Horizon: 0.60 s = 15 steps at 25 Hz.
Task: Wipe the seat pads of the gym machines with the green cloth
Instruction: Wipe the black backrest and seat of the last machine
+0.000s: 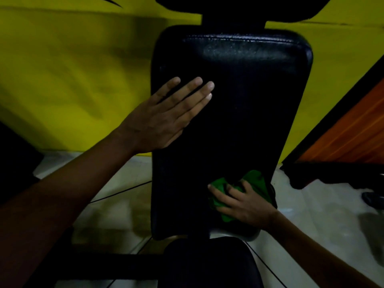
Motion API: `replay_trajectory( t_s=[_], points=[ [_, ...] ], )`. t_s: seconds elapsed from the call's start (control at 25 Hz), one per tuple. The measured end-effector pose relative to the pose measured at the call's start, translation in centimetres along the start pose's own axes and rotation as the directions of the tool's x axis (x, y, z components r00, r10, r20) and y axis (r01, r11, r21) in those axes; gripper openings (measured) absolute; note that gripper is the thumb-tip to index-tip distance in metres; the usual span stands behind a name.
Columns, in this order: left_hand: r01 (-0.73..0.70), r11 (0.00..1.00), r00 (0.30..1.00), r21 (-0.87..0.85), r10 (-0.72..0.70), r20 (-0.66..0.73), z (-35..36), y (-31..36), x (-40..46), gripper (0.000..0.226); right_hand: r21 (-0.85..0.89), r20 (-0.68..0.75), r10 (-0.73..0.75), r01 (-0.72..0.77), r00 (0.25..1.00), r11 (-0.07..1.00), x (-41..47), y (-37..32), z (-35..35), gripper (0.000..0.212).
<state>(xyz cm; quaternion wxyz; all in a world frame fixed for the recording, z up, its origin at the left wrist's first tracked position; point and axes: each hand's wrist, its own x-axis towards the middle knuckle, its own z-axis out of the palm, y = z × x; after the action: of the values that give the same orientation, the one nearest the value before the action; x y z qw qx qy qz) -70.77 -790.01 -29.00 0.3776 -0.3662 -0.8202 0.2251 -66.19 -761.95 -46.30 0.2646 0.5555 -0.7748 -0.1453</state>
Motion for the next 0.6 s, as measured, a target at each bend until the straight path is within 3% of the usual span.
replay_trajectory(
  t_s=[0.08, 0.16, 0.24, 0.32, 0.4, 0.48, 0.6],
  points=[
    [0.011, 1.000, 1.000, 0.005, -0.011, 0.015, 0.2, 0.2, -0.2, 0.053, -0.037, -0.008, -0.013, 0.013, 1.000, 0.999, 0.0, 1.2, -0.9, 0.031],
    [0.044, 0.999, 0.999, 0.001, -0.044, 0.022, 0.3, 0.7, -0.2, 0.054, -0.052, -0.105, 0.154, -0.160, 0.982, 0.986, 1.1, 3.6, -3.0, 0.031],
    [0.066, 0.998, 0.997, -0.011, -0.065, 0.028, 0.4, 1.2, 0.0, 0.055, -0.029, -0.218, 0.385, -0.400, 0.897, 0.916, 1.8, 5.7, -4.6, 0.029],
    [0.082, 0.996, 0.996, -0.023, -0.082, 0.029, 0.5, 1.3, 0.0, 0.056, -0.018, -0.268, 0.450, -0.472, 0.852, 0.882, 1.5, 5.3, -4.4, 0.030],
    [0.095, 0.995, 0.995, -0.029, -0.094, 0.028, 0.4, 1.5, -0.1, 0.056, -0.028, -0.194, 0.370, -0.382, 0.908, 0.924, -0.1, 3.2, -2.7, 0.036],
    [0.087, 0.996, 0.996, -0.033, -0.086, 0.035, 0.2, 1.8, 0.1, 0.056, -0.058, -0.031, 0.236, -0.238, 0.971, 0.970, -2.2, 0.9, -1.0, 0.054],
    [0.086, 0.995, 0.995, -0.048, -0.084, 0.052, 0.2, 1.9, 0.0, 0.057, -0.003, 0.113, 0.112, -0.112, 0.987, 0.994, -3.4, 0.3, -0.6, 0.072]
  ],
)
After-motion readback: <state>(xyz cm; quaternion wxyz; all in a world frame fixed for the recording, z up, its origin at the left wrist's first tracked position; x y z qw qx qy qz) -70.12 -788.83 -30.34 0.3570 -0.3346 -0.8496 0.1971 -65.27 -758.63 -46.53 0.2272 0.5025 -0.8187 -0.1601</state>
